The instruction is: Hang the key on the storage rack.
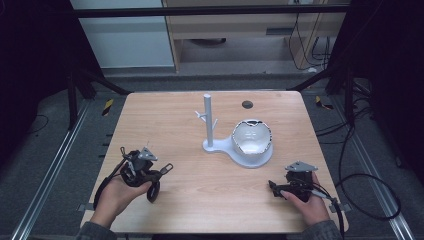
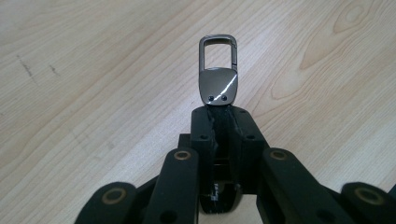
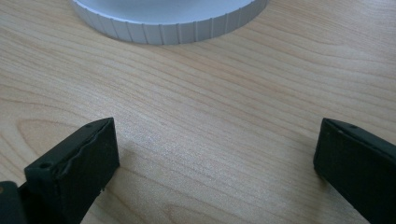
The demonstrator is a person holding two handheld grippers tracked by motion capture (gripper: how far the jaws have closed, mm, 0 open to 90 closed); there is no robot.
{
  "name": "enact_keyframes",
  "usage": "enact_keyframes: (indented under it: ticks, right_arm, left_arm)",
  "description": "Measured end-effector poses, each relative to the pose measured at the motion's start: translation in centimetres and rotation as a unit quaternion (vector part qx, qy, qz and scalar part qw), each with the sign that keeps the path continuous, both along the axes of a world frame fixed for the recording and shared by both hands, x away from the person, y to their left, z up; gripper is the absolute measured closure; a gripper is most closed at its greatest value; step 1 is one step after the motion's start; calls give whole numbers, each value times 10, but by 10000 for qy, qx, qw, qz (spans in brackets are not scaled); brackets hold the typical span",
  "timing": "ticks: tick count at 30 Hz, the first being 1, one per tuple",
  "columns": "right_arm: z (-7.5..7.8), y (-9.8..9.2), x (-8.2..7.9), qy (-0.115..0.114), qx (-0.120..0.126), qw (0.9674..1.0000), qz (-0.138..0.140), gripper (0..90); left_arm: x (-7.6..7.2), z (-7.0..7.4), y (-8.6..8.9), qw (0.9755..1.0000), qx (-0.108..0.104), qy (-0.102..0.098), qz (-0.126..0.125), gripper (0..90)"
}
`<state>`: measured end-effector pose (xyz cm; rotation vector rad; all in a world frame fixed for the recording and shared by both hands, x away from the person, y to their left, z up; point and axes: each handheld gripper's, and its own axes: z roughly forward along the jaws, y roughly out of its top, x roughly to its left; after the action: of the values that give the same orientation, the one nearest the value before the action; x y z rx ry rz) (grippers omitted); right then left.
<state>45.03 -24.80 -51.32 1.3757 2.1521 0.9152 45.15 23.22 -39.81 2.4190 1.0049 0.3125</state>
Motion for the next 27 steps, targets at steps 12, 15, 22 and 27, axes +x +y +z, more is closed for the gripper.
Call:
enact_keyframes:
  ticks: [12, 15, 22, 27]
  right_arm:
    - [0, 0, 0, 0, 1, 10000, -1, 5]
    - [0, 0, 0, -1, 0, 10000, 1, 5]
    - [0, 0, 0, 0, 1, 10000, -1, 5]
    - [0, 0, 0, 0, 0, 10000, 0, 5]
  left_arm:
    - [-10, 14, 4, 9980, -383, -483, 116, 811]
    - [-10, 14, 3, 9978, -391, -522, 120, 812]
    - [-8, 16, 3, 9970, -454, -612, 162, 811]
    - [-8, 16, 2, 9965, -464, -670, 182, 812]
